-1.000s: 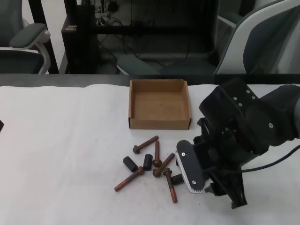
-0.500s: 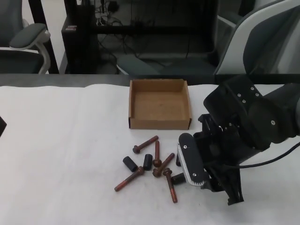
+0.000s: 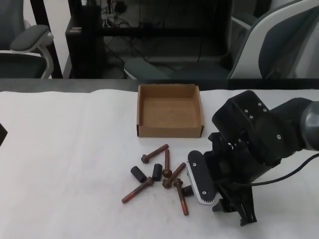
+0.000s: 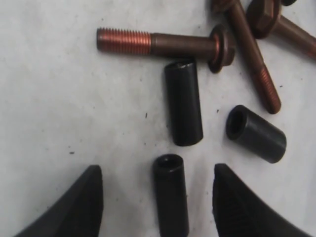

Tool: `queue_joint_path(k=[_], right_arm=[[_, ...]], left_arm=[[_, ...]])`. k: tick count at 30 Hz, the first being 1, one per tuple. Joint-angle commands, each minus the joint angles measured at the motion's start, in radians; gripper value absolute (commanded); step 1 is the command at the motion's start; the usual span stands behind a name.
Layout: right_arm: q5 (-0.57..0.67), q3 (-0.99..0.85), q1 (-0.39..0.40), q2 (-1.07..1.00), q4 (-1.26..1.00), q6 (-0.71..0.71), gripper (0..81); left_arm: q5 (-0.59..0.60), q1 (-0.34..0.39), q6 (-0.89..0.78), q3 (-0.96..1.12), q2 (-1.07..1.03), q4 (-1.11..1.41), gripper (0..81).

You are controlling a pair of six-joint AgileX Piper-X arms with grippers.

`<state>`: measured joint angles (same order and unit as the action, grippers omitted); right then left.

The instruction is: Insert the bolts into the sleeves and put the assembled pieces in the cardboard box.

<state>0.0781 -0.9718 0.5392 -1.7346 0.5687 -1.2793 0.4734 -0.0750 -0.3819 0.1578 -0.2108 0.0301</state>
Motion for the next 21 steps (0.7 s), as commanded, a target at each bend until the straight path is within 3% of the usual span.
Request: queue_joint_path(k=[1,14,21], right_arm=[[0.019,-0.006,-0.010,-0.002,-0.005,0.001,63.6],[0.019,-0.006,-0.020,-0.039,-0.004,0.001,61.7],[0.019,-0.006,-0.020,-0.045,-0.012,0.001,29.8]], left_arm=[[-0.002,0.005,-0.009,0.009,-0.003,0.012,62.3],[-0.002,0.005,-0.015,0.009,-0.003,0.012,62.3],[-0.002,0.005,-0.015,0.009,-0.003,0.012,62.3]])
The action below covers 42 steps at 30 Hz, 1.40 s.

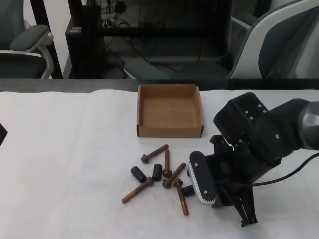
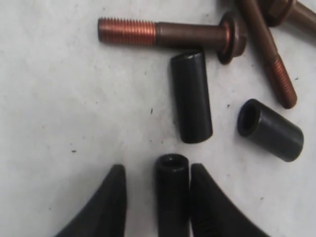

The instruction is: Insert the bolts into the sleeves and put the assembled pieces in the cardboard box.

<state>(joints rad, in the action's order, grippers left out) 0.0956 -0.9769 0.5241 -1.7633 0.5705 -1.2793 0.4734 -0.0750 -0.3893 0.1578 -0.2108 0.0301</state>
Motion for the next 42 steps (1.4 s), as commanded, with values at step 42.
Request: queue_joint_path(k=[42], right_arm=[[0.042,-0.080,-0.005,0.192,0.117,0.573,28.1]], left_arm=[[0.051,0.005,0.038,0.075,-0.033,0.022,62.3]])
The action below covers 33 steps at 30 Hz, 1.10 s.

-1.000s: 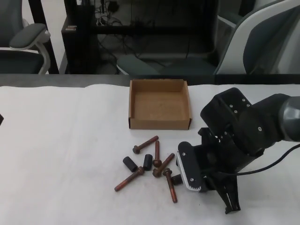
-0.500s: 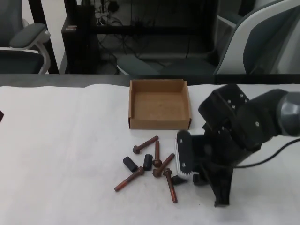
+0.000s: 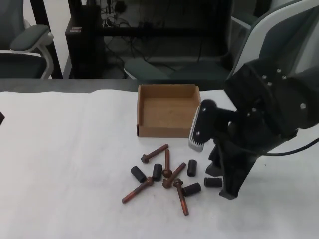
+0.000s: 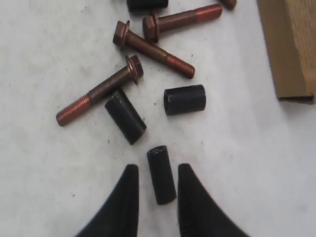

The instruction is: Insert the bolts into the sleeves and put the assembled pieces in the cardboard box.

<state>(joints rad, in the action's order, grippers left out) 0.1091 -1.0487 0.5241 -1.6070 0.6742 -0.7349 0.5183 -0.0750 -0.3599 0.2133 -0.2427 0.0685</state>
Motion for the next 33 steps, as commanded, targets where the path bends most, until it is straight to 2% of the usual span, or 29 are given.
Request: queue_joint_path(k=[1,4,8,12,17,24,27,31,33], right_arm=[[0.037,-0.008,-0.005,0.041,0.013,0.023,28.1],[0.053,-0.008,-0.005,0.047,0.018,-0.074,28.1],[0.050,0.011,-0.005,0.045,0.033,-0.299,28.1],[-0.040,0.025,-0.005,0.029,0.041,-0.431,28.1],[-0.109,0.033,-0.005,0.020,0.009,-0.462,28.1],[-0.104,0.033,-0.005,0.022,-0.041,-0.439,28.1],[-0.080,0.033,-0.005,0.022,-0.038,-0.409,28.1],[0.027,0.033,-0.005,0.022,-0.020,-0.409,29.0],[0.059,0.033,-0.005,0.019,-0.013,-0.409,35.4]], left_arm=[[0.006,0.005,0.008,0.025,-0.001,-0.022,62.3],[0.006,0.005,0.008,0.034,-0.001,-0.020,62.3],[0.006,0.005,0.008,0.034,-0.001,-0.020,62.3],[0.006,0.005,0.008,0.034,-0.001,-0.020,62.3],[0.006,0.005,0.008,0.034,-0.001,-0.020,62.3],[0.006,0.005,0.008,0.034,-0.001,-0.020,62.3],[0.006,0.005,0.008,0.034,-0.001,-0.020,62.3],[0.006,0.005,0.008,0.034,-0.005,-0.020,62.3],[0.006,0.005,0.008,0.034,-0.013,-0.020,62.3]])
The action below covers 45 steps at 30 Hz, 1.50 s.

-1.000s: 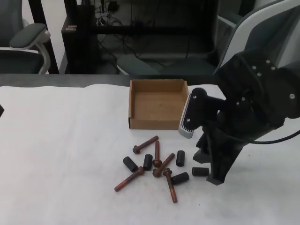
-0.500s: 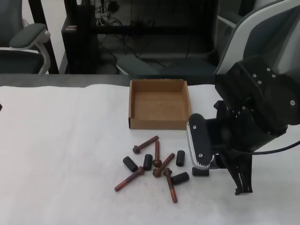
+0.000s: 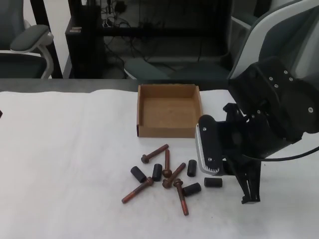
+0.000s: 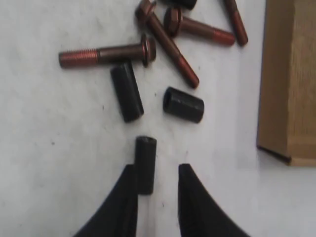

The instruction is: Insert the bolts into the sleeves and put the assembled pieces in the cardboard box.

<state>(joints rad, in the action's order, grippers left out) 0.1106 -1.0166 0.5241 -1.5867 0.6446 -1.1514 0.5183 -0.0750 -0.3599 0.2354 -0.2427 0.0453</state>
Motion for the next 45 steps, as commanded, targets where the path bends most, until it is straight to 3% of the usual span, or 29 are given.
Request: queue_joint_path(k=[1,4,6,13,29,35,45], right_arm=[[0.060,0.001,-0.005,0.000,0.017,0.008,39.3],[0.060,0.001,-0.005,-0.008,0.017,0.008,55.4],[0.060,0.001,-0.005,-0.020,0.024,0.005,59.8],[0.013,0.001,-0.005,-0.072,0.029,-0.054,54.5],[-0.018,-0.022,-0.007,-0.168,0.017,-0.061,54.3],[-0.028,-0.022,-0.007,-0.168,-0.004,-0.061,38.9],[-0.054,-0.022,-0.017,-0.202,-0.015,-0.061,38.9]], left_arm=[[0.006,0.005,0.008,0.012,-0.017,0.004,62.3],[0.006,0.005,0.008,0.012,-0.026,0.004,62.3],[0.006,0.005,0.008,0.012,-0.030,0.004,62.3],[0.006,0.005,0.008,0.014,-0.030,0.004,62.3],[0.006,0.005,0.008,0.014,-0.030,0.004,62.3],[0.006,0.005,0.008,0.014,-0.030,0.004,62.3],[0.006,0.005,-0.001,0.013,-0.030,0.004,62.3]])
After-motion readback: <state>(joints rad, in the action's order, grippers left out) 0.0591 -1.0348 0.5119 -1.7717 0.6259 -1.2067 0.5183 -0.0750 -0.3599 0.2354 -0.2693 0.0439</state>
